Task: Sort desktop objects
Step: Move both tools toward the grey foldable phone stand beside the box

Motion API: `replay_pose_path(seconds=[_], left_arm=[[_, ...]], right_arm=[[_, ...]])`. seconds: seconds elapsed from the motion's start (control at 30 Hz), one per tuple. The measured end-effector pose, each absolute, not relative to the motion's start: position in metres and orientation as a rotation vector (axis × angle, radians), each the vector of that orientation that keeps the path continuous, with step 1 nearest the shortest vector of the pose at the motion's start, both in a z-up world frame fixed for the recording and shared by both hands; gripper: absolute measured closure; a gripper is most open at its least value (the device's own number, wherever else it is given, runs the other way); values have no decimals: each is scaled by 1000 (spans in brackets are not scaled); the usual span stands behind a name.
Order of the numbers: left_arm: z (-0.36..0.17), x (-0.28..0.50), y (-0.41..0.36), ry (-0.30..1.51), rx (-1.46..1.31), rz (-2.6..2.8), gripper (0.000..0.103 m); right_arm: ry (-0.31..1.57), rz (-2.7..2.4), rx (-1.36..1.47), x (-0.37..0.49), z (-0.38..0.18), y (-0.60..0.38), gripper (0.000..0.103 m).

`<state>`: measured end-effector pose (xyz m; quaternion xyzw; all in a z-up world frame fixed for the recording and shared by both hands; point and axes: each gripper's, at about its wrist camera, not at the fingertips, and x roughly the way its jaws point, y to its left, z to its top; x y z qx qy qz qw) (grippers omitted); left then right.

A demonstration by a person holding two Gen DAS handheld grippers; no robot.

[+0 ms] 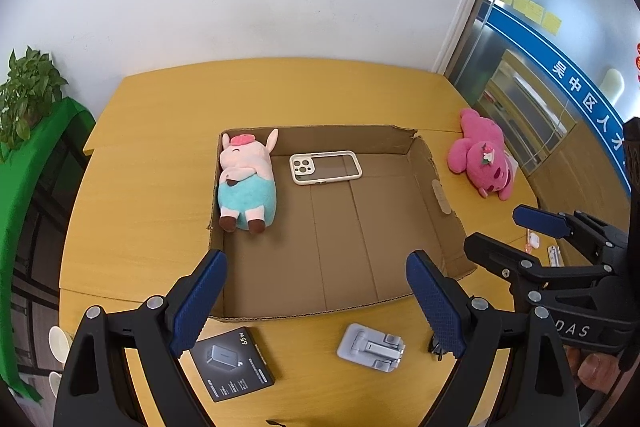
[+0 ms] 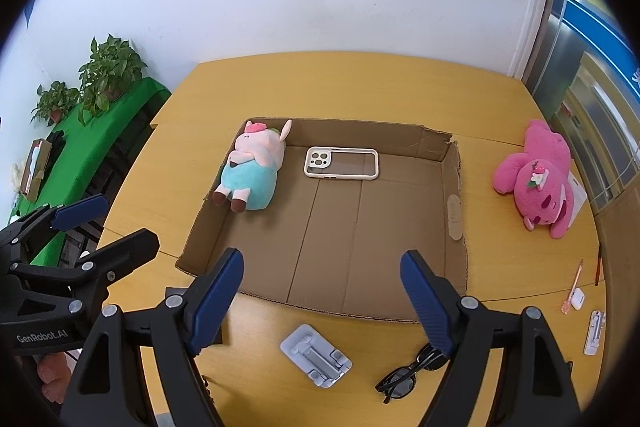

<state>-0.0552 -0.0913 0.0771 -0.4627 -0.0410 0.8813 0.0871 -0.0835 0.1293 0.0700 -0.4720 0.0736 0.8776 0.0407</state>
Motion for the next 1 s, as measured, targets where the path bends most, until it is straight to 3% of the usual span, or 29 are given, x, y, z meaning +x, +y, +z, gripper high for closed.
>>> replay_pose_path(seconds=[0.27,0.5,0.7,0.87,1.0], left_arm=[[62,-61,-89,-110,-1424,2600,9],[17,-59,-79,-85,-1521,2471,9],[-62,-51,-57,-7,-1616,2198,9],[-122,-51,-40,31,-1708,2068,10],[-171,-56,-29,74,-1777,1958,18]], right_arm=[[264,2673,-1482,-88,55,137,22],[361,2645,-1536,-79,24,153,22],[518,2510,-1818,-54,-58,157,22],[844,2277,-2015,-30,-149,158,22],[852,2197,-2067,-19,-195,151,24]])
